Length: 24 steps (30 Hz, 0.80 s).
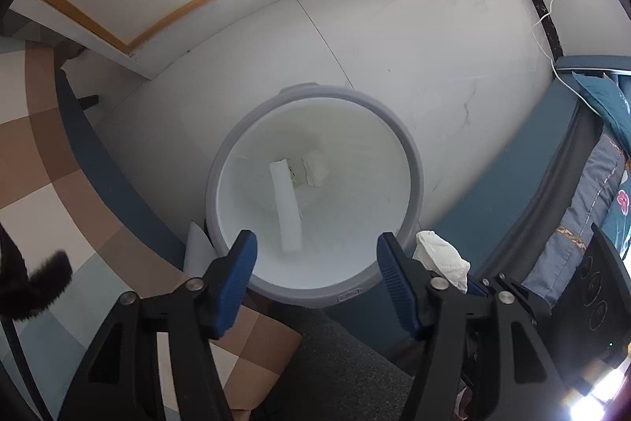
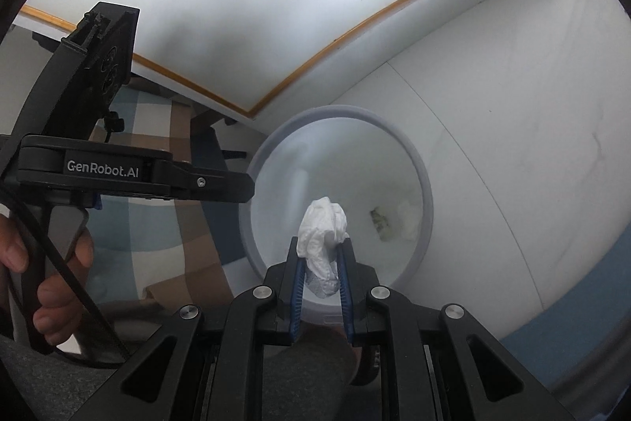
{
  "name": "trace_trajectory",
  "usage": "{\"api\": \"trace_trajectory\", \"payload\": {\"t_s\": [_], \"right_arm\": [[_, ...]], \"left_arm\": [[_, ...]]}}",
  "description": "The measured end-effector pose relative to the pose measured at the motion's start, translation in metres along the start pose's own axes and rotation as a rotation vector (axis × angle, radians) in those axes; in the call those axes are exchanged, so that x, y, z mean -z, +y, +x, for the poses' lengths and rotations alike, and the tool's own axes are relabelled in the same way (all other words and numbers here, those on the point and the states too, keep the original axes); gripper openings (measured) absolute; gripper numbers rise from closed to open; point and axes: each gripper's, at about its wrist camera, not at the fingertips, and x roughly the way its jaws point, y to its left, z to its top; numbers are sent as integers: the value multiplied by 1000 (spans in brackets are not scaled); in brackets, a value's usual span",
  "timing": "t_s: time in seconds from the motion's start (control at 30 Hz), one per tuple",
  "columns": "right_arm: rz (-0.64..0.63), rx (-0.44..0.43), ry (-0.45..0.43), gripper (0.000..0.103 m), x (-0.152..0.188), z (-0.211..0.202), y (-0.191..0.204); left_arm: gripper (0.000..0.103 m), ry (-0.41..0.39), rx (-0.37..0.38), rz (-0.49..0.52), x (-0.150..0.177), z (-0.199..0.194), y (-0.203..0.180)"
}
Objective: Collect trash
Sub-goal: 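Open the left tool over the bin while the right tool opens, dropping both items, then move both open tools back over the table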
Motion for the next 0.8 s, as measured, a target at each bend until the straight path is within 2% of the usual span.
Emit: {"api": "trace_trajectory", "payload": {"t_s": [0.27, 0.4, 0.5, 0.57, 0.67, 0.8], "right_arm": [[-1, -14, 17, 18, -3, 12, 4], [-11, -12, 39, 19, -5, 15, 2], [-25, -15, 44, 28, -3, 14, 4], [-24, -12, 44, 40, -2, 12, 3], [-22, -8, 44, 41, -1, 8, 1], [-20, 5, 40, 42, 3, 2, 0]], "left_arm": [[60, -80, 0, -25, 0, -30, 2], [61, -128, -28, -66, 3, -44, 9], [67, -145, -47, -76, 6, -49, 14], [71, -147, -53, -70, 8, -50, 16], [71, -141, -54, -51, 8, -51, 21], [71, -181, -44, -66, 11, -61, 29]]}}
